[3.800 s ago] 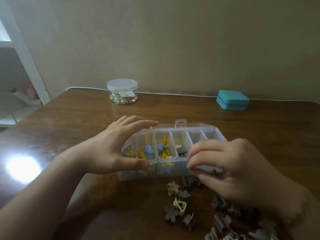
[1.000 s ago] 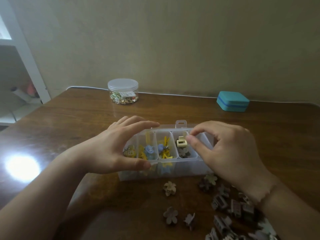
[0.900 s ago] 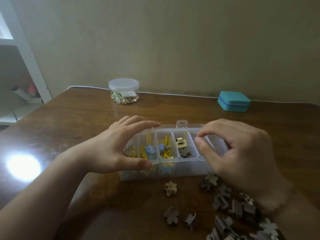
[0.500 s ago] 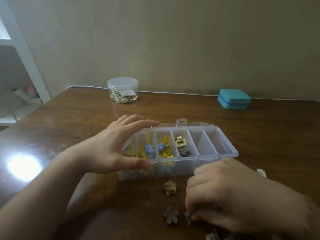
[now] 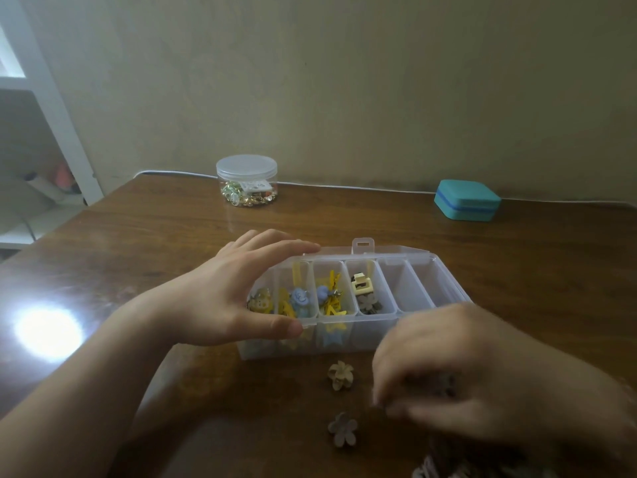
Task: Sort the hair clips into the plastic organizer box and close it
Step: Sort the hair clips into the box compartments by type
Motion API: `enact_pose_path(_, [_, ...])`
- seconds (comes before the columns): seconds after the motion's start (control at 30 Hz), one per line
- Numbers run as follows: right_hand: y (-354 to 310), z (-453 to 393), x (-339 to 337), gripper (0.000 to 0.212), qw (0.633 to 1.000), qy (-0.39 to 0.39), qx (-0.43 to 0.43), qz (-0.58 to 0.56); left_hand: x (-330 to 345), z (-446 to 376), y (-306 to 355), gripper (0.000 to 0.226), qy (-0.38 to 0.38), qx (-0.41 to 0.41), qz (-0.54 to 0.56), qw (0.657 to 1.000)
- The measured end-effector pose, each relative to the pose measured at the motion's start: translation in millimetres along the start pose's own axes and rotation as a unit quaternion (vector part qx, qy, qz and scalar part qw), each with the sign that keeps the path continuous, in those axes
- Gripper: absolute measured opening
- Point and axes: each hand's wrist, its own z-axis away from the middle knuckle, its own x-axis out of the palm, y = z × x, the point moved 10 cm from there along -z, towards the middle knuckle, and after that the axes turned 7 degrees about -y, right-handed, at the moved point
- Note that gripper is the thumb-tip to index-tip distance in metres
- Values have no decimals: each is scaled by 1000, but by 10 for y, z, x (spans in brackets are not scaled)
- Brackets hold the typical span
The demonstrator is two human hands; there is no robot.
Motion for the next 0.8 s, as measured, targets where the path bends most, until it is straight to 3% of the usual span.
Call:
enact_pose_path(0.07, [57, 33, -273, 11, 991, 121, 10, -54, 1, 0, -1, 89, -1, 0, 2, 1000])
enact_pose_path(0.17, [225, 69, -494, 16, 963, 257, 75, -22, 5, -2, -6, 89, -3, 0, 2, 1000])
enact_pose_path(0.27, [398, 107, -476, 25, 940, 292, 162, 68, 3, -2, -5, 89, -1, 0, 0, 1000])
enact_pose_path(0.37, [379, 157, -484, 18, 937, 305, 155, 63, 2, 1, -8, 89, 1, 0, -3, 1000])
enact_pose_path(0.43, [272, 135, -479, 16, 950, 290, 112, 38, 3, -2, -11, 89, 1, 0, -6, 1000])
enact_pose_path(0.57, [20, -73, -134, 17, 987, 144, 42, 60, 3, -7, -13, 89, -1, -3, -9, 1000])
enact_pose_path(0.7, [-26, -217, 267, 27, 983, 23, 14, 182, -2, -5, -4, 89, 3, -2, -9, 1000])
enact_pose_path(0.8, [38, -231, 365, 31, 981, -18, 20, 192, 5, -4, -15, 89, -2, -8, -4, 1000])
